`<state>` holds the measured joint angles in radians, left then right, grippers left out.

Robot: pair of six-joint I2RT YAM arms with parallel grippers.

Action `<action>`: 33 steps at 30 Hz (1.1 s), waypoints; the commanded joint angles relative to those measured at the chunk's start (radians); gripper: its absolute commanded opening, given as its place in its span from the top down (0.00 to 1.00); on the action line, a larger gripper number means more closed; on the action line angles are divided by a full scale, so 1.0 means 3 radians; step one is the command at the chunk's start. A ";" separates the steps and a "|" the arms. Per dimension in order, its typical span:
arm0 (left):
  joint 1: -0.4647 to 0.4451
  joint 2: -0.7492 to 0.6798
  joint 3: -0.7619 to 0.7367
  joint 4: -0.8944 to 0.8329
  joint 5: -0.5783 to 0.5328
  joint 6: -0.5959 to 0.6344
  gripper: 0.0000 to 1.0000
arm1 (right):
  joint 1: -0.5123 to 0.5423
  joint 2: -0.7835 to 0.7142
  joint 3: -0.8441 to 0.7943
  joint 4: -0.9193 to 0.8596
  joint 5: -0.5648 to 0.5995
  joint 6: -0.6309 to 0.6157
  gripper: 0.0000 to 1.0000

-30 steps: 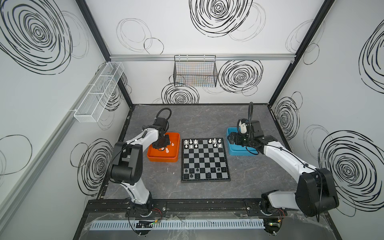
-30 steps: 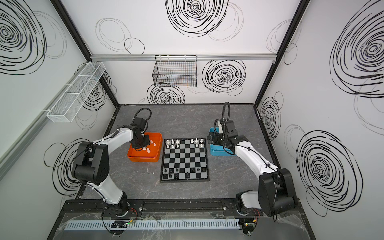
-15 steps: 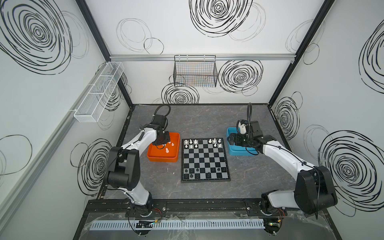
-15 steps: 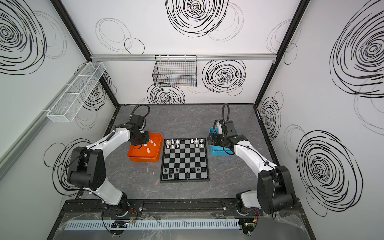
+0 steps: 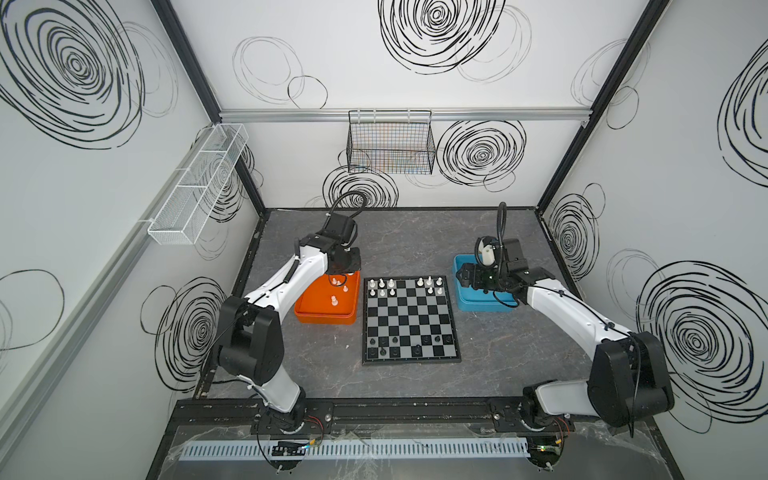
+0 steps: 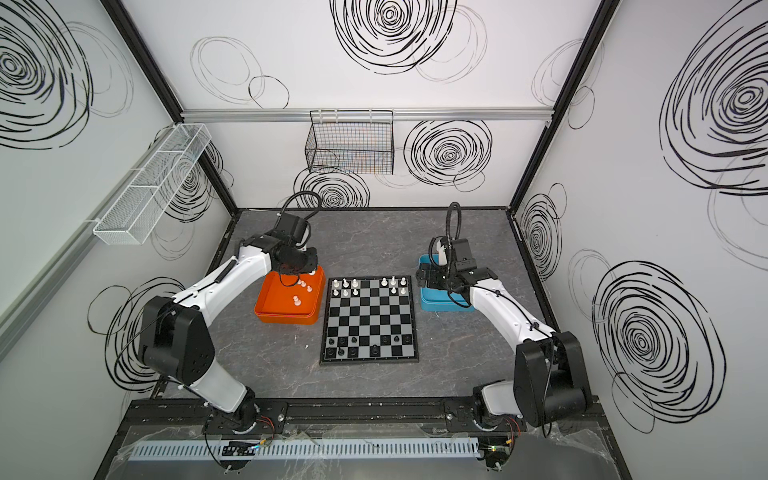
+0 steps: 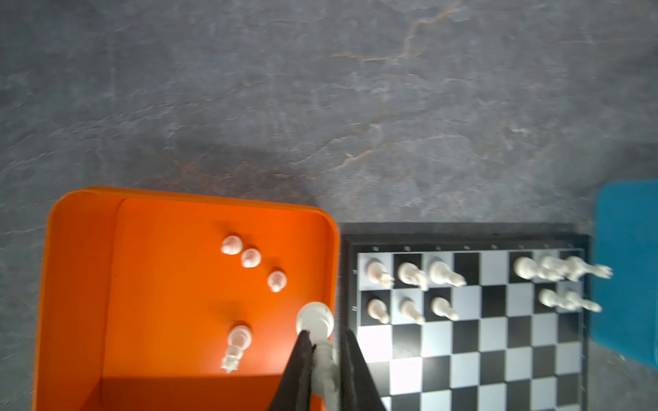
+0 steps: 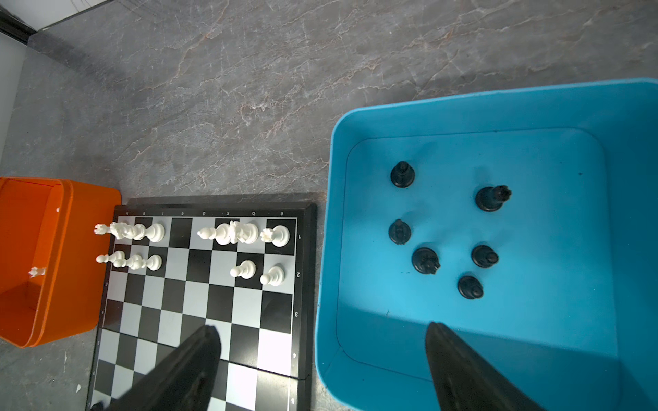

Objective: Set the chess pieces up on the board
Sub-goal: 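Lift the white piece with the left gripper and carry it over the chessboard, then lower the white piece with the left gripper onto a square beside the white back row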

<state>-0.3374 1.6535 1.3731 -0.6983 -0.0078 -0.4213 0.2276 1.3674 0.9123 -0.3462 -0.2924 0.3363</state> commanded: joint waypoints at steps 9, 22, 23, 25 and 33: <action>-0.0687 0.0703 0.0763 0.0005 0.0158 -0.0186 0.92 | -0.0104 -0.0025 0.0105 -0.0113 0.0034 -0.0078 0.06; -0.0890 0.1261 0.1162 0.0069 0.0272 -0.0161 0.91 | -0.0246 -0.0098 0.0071 -0.0125 0.0019 -0.0100 0.06; -0.0895 0.1281 0.1170 0.0073 0.0272 -0.0158 0.91 | -0.0262 -0.0099 0.0065 -0.0124 0.0012 -0.0110 0.06; -0.0896 0.1312 0.1175 0.0092 0.0277 -0.0155 0.91 | -0.0282 -0.0095 0.0059 -0.0124 -0.0002 -0.0115 0.06; -0.0922 0.1408 0.1170 0.0164 0.0282 -0.0161 0.91 | -0.0344 -0.0089 0.0041 -0.0126 -0.0037 -0.0153 0.06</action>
<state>-0.6056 2.0541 1.6962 -0.6743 0.0704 -0.4614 0.1303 1.3609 0.9161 -0.3622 -0.2977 0.3069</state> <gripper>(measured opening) 0.158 0.942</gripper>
